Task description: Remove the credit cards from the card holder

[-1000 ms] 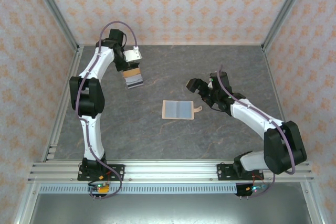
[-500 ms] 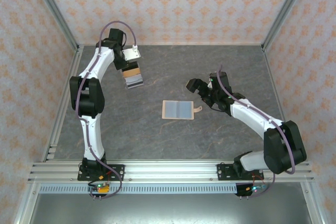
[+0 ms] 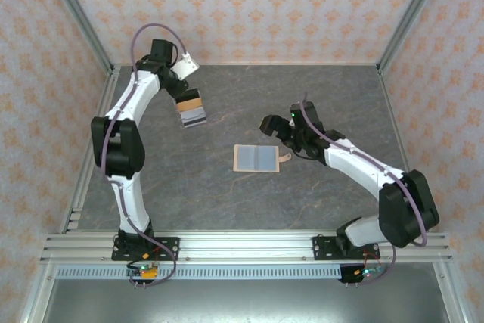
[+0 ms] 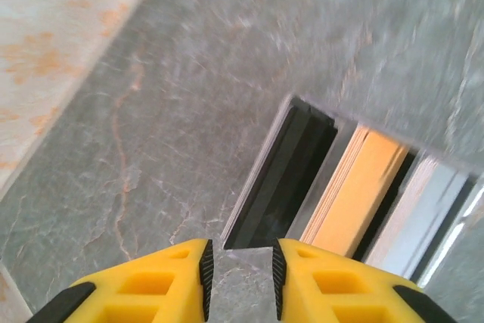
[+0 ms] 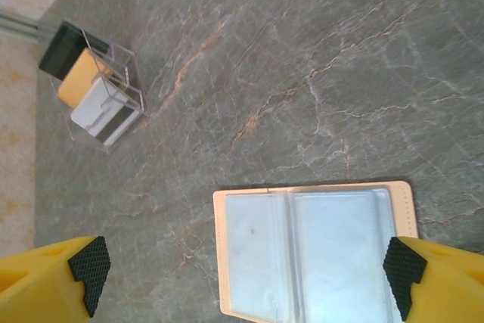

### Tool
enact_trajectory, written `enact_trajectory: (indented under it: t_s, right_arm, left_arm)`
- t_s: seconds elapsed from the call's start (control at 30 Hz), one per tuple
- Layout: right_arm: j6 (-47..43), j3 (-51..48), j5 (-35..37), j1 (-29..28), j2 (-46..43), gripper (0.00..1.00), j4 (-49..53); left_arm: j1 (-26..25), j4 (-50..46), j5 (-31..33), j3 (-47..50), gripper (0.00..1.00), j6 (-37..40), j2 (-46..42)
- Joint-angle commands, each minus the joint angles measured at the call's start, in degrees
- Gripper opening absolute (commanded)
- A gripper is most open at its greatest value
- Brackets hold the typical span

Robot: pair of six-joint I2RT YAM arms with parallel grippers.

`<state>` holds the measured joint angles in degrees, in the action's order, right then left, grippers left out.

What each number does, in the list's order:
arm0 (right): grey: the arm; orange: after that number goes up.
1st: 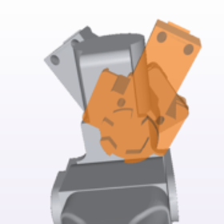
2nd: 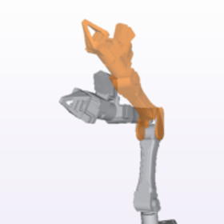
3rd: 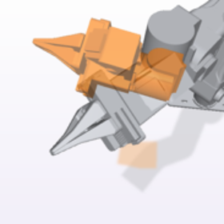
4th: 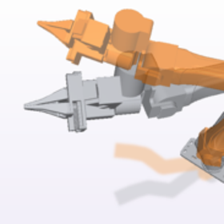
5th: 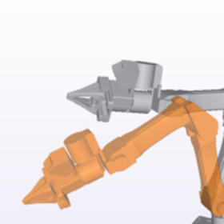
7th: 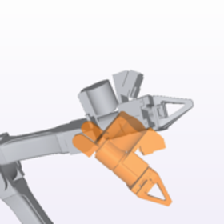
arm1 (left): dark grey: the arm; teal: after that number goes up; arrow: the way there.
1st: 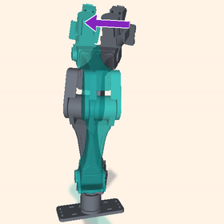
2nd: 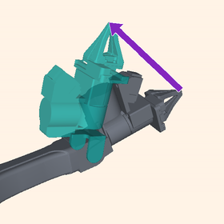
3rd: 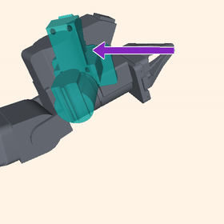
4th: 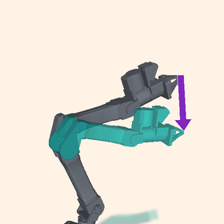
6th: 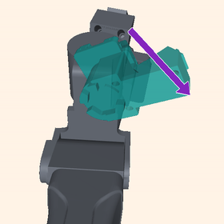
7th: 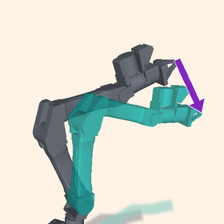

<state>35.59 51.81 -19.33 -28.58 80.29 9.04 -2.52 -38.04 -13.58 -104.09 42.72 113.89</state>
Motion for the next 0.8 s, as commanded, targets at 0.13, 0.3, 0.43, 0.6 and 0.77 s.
enact_trajectory:
  t_s: [0.13, 0.3, 0.43, 0.6, 0.77]
  right_arm:
    - [-3.5, 3.3, 6.2, -3.9, 5.0, 0.91, 7.3]
    - [-3.6, 4.2, 5.5, -4.5, 8.4, 0.81, 8.6]
    - [-3.7, 4.7, 5.6, -4.7, 10.7, 0.73, 9.8]
    - [-3.8, 5.0, 5.9, -4.8, 13.1, 0.64, 10.8]
    - [-4.1, 5.7, 5.9, -4.9, 15.8, 0.58, 11.3]
  left_arm:
    - [-6.3, 8.2, 2.8, 10.2, 0.32, -28.6, -13.9]
    - [-13.1, 14.2, 1.2, 21.9, 0.34, -43.3, -20.0]
    - [-18.9, 16.5, 6.6, 28.5, 0.36, -54.6, -21.8]
    - [-25.5, 12.7, 13.7, 31.5, 0.36, -66.9, -19.7]
    - [-29.2, 8.6, 11.7, 32.5, 0.36, -76.8, -16.2]
